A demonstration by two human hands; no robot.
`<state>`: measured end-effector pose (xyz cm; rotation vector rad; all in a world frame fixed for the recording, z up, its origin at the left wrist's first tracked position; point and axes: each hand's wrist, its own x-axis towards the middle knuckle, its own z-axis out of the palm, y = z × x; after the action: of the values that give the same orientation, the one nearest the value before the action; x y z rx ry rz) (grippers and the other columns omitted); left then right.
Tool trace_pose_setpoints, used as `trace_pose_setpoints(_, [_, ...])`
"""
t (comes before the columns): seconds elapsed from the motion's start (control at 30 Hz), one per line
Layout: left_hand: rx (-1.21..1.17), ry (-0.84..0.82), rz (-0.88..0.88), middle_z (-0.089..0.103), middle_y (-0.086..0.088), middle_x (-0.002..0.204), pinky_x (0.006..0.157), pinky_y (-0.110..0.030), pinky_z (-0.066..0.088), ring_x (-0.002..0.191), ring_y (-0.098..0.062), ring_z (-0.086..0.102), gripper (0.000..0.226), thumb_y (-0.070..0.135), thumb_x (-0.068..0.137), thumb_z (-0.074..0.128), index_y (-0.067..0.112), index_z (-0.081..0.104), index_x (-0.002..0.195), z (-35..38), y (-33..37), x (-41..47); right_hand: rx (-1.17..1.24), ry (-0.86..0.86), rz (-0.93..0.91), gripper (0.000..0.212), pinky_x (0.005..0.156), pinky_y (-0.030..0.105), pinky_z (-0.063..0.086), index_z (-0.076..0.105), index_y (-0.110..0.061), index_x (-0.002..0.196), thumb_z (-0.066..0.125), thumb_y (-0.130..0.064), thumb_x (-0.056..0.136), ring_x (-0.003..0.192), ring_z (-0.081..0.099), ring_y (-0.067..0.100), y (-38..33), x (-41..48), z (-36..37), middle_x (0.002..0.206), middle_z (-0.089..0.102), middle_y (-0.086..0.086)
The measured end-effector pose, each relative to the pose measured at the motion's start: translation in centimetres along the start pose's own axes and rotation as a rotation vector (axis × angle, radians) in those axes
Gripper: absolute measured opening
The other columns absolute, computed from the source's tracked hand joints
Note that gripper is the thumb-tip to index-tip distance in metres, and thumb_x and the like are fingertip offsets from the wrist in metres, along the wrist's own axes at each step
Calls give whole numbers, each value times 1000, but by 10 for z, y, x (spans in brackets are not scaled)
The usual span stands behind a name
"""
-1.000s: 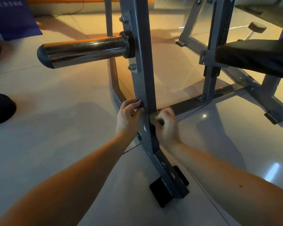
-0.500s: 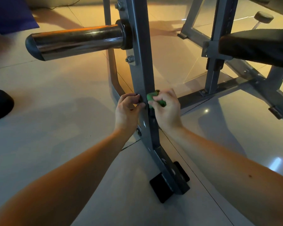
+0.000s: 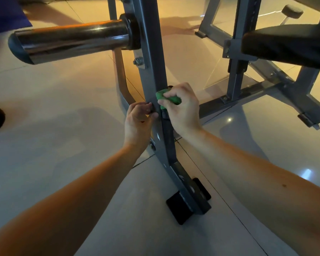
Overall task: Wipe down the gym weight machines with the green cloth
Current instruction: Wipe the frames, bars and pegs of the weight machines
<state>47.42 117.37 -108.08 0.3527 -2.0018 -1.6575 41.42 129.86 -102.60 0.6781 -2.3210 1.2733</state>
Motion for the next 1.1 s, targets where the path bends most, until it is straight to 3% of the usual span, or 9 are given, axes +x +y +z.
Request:
trace_pose_setpoints(0.17, [9,-5,-25,59,-2,120,80,-14,52,95,6,60,26,6,89,75,7,69,115,3,-4,-2,-15,-240,148,25,71,42,53,53,-18,75,76,-14,86,81,57,16,48,-76,-5,91,53,-1])
trace_pose_setpoints(0.27, [5,12,-118,58,2,120,87,-18,52,100,6,60,26,12,93,72,17,68,119,10,-9,-17,-80,-411,433,37,68,39,52,48,-23,67,79,-9,82,74,57,3,64,-121,-11,87,52,-9])
trace_pose_setpoints(0.33, [-8,19,-162,60,3,116,88,-19,51,101,4,60,23,15,94,72,24,67,115,12,-12,-25,-106,-418,454,41,69,29,42,48,-25,64,81,-7,79,74,51,0,64,-125,-15,82,50,-11])
trace_pose_setpoints(0.47, [-8,13,-198,65,-1,109,80,-12,48,93,5,61,21,15,92,74,27,65,107,13,-19,-27,-78,-205,238,27,69,28,45,59,-21,71,84,-11,77,77,53,6,35,-72,-7,85,54,-6])
trace_pose_setpoints(0.57, [-46,40,-222,67,-7,110,82,-19,52,91,3,63,23,12,89,76,24,66,106,14,-22,-31,-21,25,79,23,76,25,47,64,-10,75,87,-12,74,84,59,21,13,-35,2,88,59,4])
trace_pose_setpoints(0.63, [-67,13,-233,67,-7,112,84,-25,55,94,0,64,25,13,89,78,21,66,109,12,-24,-30,-10,27,31,24,77,23,48,61,-6,77,85,-9,76,85,59,21,17,-36,2,90,59,9])
trace_pose_setpoints(0.87, [-103,3,-274,65,-2,116,97,-44,57,104,-2,64,25,16,91,75,22,65,114,12,-28,-33,-127,-401,385,28,71,21,51,55,-17,75,78,-4,84,83,56,10,71,-152,-7,91,51,-9])
trace_pose_setpoints(1.0, [-85,43,-294,67,-1,113,96,-44,57,103,-6,66,24,20,92,74,20,68,116,17,-30,-39,-199,-544,421,26,73,30,57,57,-19,76,78,-8,86,85,61,18,78,-159,-14,94,55,-6])
trace_pose_setpoints(1.1, [-48,38,-327,68,-1,114,90,-37,60,103,-9,66,25,23,95,72,19,69,119,18,-29,-51,-314,-754,482,22,78,28,50,59,-23,77,76,-17,88,88,58,16,71,-140,-24,97,57,-4])
